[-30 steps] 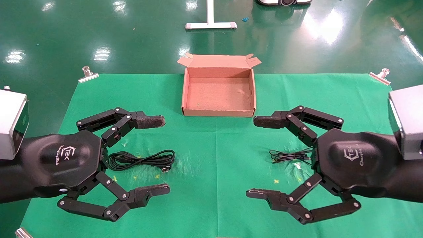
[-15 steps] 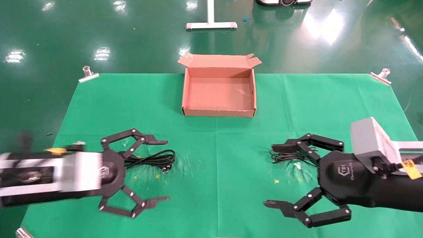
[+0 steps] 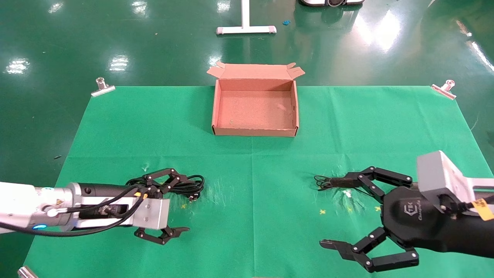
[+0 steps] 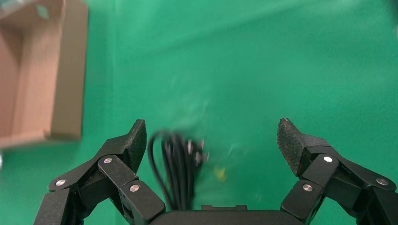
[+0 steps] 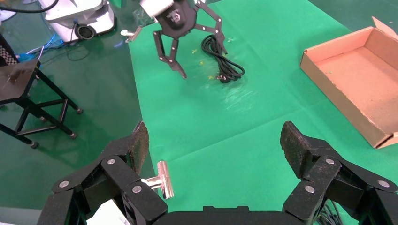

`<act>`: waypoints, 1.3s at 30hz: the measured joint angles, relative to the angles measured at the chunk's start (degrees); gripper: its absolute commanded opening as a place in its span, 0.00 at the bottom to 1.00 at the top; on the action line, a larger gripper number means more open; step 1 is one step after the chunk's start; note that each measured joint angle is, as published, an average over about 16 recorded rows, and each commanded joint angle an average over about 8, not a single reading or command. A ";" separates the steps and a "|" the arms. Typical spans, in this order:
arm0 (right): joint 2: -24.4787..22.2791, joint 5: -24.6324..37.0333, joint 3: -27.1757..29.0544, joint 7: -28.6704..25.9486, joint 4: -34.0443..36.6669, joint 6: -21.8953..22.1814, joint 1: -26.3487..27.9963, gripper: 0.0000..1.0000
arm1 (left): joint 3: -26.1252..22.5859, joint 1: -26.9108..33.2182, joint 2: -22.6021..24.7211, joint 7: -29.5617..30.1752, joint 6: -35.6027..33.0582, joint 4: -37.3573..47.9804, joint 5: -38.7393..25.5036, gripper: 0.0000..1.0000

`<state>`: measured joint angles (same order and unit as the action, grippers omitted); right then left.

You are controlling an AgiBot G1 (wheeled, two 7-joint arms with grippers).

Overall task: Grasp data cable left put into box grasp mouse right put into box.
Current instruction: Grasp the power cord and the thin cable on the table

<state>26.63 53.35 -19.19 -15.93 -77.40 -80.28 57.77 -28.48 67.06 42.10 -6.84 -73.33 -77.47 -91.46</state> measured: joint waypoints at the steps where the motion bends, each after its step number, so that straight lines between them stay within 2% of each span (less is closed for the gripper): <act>1: -0.11 -0.10 0.08 0.13 -0.01 0.10 -0.24 1.00 | -0.25 0.12 0.13 0.97 0.57 0.01 -1.34 1.00; 13: -0.40 0.05 0.20 0.78 -0.06 0.64 -1.10 1.00 | -2.14 1.88 1.78 14.25 5.61 -0.21 -15.21 1.00; 19: -0.48 0.22 0.15 0.70 -0.10 0.59 -0.94 1.00 | -3.16 2.29 3.80 18.84 7.12 -0.32 -20.27 1.00; 33: -1.51 0.12 0.38 0.37 -0.27 0.46 -1.08 1.00 | -4.01 2.08 5.64 22.90 8.80 -0.40 -25.26 1.00; 39: -1.84 4.21 -0.96 -0.41 -0.34 -0.07 0.58 1.00 | -4.02 2.09 5.58 23.05 8.60 -0.42 -25.22 1.00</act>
<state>24.79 57.56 -20.14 -16.34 -77.74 -80.36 58.35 -32.50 69.15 47.68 16.21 -64.73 -77.89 -116.68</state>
